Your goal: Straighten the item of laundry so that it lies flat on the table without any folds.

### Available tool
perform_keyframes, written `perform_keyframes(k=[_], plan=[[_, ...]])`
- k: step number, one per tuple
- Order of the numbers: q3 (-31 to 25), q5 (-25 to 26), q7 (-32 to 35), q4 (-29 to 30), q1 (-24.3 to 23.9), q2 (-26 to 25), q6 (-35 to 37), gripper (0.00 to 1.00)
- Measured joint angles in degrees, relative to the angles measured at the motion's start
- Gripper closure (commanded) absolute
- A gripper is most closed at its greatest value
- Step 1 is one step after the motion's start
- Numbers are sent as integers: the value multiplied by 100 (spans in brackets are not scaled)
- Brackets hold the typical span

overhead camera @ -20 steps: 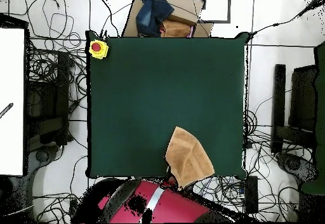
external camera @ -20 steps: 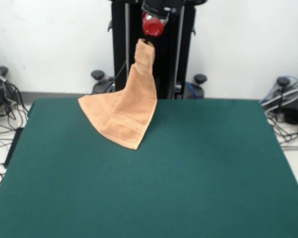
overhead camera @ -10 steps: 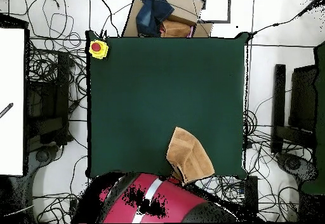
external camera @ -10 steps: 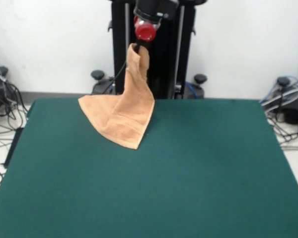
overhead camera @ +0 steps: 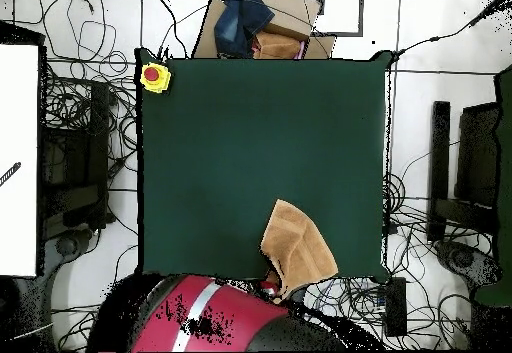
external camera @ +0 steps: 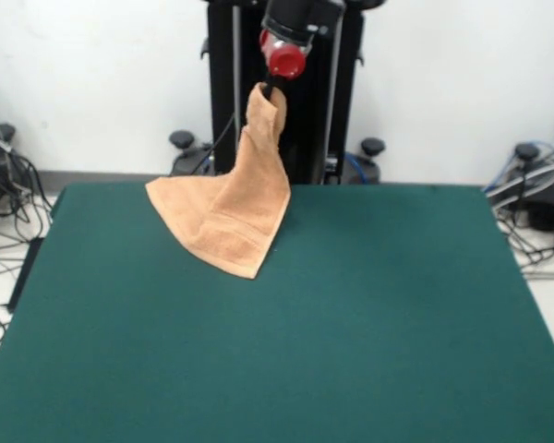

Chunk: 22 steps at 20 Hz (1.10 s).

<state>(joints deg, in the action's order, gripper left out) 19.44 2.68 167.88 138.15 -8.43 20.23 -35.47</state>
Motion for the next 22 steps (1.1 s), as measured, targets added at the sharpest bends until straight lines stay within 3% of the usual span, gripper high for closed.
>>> perform_keyframes(k=[15,16,22], plan=[[882,433,0,-72,147,125,1,100],[947,453,0,-93,173,117,1,0],[1189,570,0,-257,339,67,1,0]])
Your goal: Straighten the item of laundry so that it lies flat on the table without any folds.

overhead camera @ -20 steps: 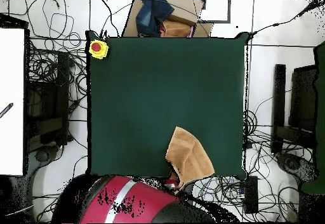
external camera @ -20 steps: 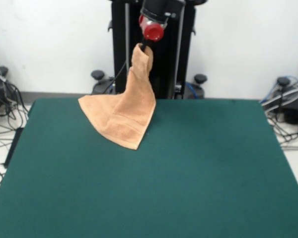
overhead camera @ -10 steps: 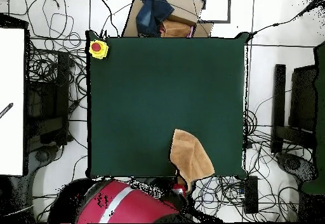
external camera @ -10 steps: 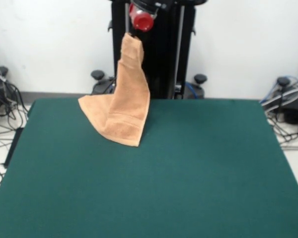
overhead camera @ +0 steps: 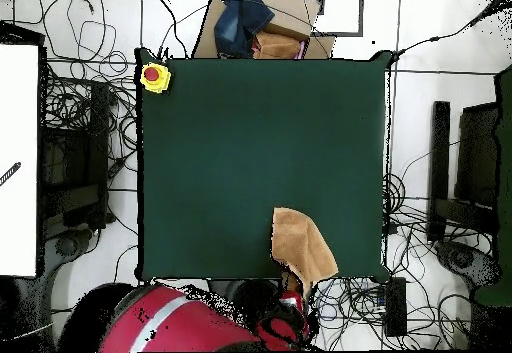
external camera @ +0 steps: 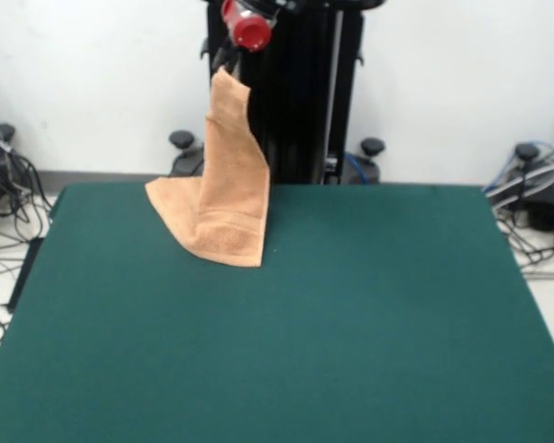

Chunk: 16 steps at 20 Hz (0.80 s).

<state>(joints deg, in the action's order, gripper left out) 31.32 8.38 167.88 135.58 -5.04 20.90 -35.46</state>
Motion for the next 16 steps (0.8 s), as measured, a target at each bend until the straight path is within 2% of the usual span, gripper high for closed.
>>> perform_keyframes(k=[10,16], plan=[[178,207,0,-167,86,-74,1,0],[175,317,0,-140,132,186,152,0]])
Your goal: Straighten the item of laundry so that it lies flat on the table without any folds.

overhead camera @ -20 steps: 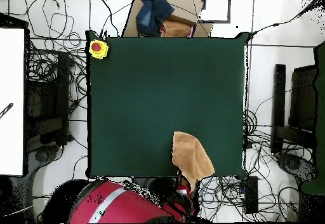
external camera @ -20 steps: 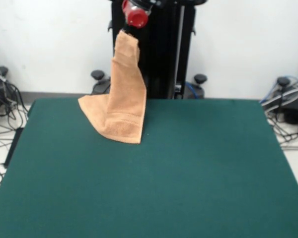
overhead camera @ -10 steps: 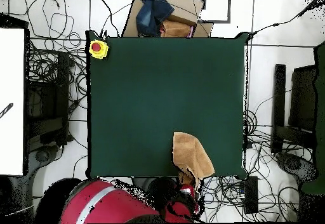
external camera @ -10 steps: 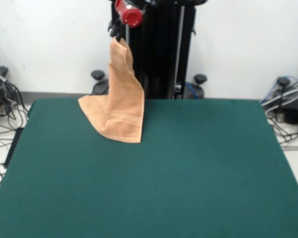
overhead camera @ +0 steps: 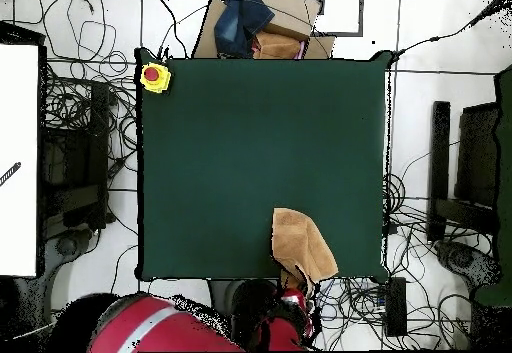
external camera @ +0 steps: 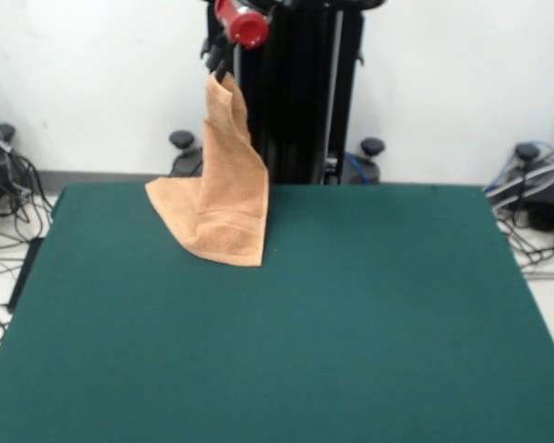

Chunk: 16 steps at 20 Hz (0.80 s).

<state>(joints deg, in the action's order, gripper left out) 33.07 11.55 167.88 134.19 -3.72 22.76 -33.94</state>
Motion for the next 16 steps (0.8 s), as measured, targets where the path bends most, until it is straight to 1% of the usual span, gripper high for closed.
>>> perform_keyframes(k=[3,4,5,6,7,9,11,12,13,16], plan=[[-4,252,0,105,-28,571,567,0],[-22,354,-2,184,-50,958,983,0],[-51,449,-11,286,-78,1462,1589,0],[-60,483,-17,331,-86,1677,1883,0],[-75,535,-27,426,-88,2183,2635,0],[-111,588,-32,537,-80,2974,3864,0],[-246,586,-32,528,-67,3535,4762,0],[-309,583,-32,512,-62,3688,5031,0],[-488,587,-33,449,-44,4014,5630,0],[-798,618,-36,348,-95,4310,6198,0]])
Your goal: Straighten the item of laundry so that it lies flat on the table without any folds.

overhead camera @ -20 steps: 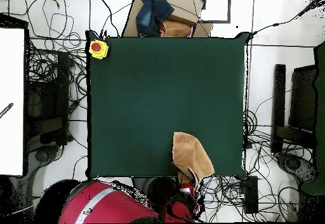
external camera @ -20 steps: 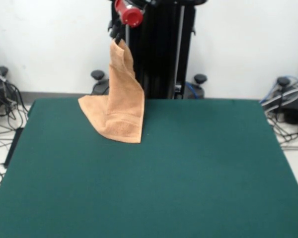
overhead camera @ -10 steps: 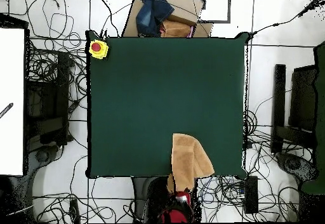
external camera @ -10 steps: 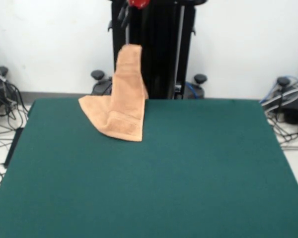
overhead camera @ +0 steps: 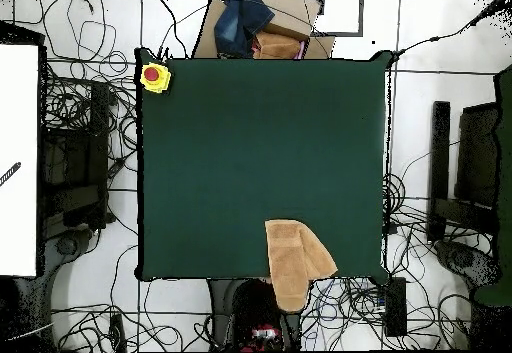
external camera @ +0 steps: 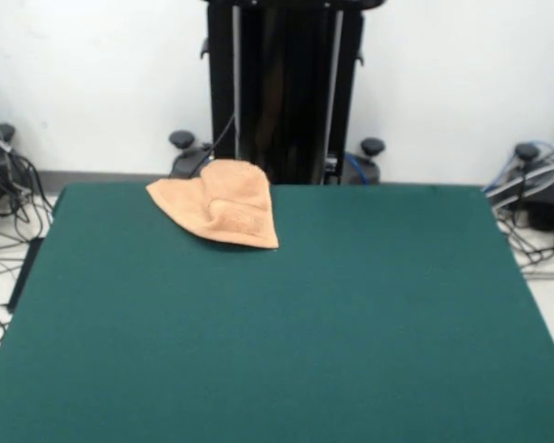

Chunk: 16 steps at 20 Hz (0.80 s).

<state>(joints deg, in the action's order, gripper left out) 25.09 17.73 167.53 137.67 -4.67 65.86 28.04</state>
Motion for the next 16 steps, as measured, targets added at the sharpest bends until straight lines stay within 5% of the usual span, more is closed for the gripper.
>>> perform_keyframes(k=[6,8,16], plan=[[-467,737,1,-45,-741,-436,-1162,0],[-454,1184,1,-112,-914,-782,-2136,0],[-430,1768,0,-573,-976,-1652,-3885,0]])
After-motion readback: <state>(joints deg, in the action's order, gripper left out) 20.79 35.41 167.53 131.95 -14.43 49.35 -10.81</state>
